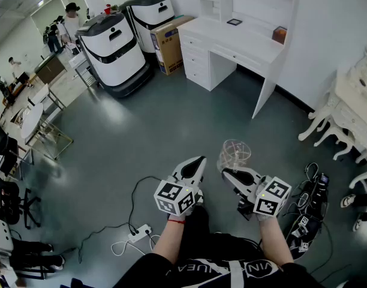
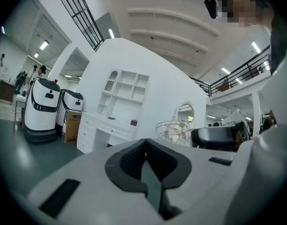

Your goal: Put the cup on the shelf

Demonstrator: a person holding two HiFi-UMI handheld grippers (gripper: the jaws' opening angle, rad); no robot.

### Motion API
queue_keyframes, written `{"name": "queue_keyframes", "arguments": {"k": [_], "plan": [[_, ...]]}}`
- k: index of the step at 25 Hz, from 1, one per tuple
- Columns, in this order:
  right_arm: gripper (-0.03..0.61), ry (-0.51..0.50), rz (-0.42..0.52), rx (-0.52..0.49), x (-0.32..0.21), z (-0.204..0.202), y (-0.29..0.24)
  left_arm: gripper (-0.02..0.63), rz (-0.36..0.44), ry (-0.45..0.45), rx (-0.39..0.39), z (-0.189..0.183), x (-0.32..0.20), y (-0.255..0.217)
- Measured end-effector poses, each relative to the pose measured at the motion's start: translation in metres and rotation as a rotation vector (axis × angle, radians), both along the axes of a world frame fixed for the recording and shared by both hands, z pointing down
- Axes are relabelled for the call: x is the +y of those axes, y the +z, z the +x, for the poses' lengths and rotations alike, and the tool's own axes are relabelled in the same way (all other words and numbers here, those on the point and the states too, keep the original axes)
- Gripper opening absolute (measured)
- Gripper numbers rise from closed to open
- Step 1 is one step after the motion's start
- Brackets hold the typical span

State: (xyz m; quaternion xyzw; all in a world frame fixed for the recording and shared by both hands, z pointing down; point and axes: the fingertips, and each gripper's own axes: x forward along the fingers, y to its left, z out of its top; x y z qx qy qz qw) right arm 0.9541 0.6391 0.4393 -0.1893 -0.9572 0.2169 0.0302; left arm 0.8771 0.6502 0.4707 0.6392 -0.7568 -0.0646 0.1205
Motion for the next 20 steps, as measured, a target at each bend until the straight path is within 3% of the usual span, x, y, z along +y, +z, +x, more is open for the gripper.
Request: {"name": "queue_keyframes", "arguments": {"k": [7,15,20], "plan": [[0.009,0.008,0.016,0.034,-0.044,-0.075,0.012,0.009,0.017,-0.009,0.003,-0.074,-0.044,0.004],[0.009,0.032,-0.032,0.037,-0.097,-0.176,0.011,0.009,0.009,0.037,0.029,-0.168,-0.094,0.009],[0.009,0.034,-0.061,0.04,-0.114,-0.232,0.016,0.009,0.001,0.018,0.058,-0.229,-0.109,0.014]]}}
